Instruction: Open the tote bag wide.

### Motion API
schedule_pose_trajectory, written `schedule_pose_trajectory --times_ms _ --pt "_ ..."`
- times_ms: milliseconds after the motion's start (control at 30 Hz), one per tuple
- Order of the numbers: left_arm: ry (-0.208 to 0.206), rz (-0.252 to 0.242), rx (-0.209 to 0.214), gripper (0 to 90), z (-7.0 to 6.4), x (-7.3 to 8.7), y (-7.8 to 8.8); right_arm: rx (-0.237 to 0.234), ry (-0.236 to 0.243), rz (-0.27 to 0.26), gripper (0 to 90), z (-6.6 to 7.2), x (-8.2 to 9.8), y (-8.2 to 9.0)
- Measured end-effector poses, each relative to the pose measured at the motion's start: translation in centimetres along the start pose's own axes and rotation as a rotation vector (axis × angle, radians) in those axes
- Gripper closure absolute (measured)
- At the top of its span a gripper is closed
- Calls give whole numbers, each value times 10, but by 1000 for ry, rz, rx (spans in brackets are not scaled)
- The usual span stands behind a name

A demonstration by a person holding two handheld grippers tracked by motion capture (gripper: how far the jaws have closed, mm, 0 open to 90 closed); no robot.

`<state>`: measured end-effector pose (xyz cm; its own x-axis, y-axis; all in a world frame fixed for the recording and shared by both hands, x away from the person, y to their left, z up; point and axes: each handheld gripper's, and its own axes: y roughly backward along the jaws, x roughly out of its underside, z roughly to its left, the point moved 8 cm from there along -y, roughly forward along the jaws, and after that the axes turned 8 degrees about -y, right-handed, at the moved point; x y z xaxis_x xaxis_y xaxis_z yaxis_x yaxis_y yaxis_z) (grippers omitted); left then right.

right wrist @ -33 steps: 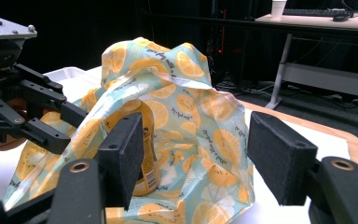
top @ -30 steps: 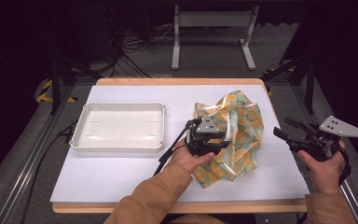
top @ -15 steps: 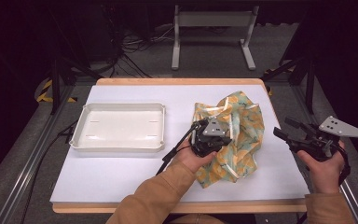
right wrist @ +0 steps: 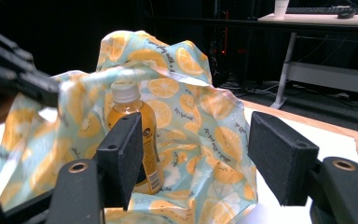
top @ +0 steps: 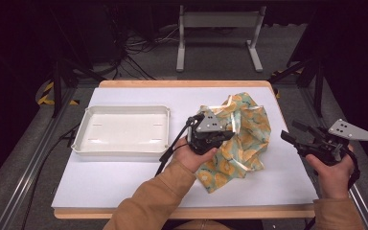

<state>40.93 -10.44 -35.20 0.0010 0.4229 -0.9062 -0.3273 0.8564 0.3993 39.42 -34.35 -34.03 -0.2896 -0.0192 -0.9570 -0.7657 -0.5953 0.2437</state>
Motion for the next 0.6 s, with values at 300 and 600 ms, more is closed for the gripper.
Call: schedule_pose_trajectory --times_ms 300,600 --pt "7 -56 -31 900 12 -17 24 -12 1 21 366 3 3 -8" --pt "0 -81 -41 900 14 -26 36 -1 5 70 379 1 8 -34"
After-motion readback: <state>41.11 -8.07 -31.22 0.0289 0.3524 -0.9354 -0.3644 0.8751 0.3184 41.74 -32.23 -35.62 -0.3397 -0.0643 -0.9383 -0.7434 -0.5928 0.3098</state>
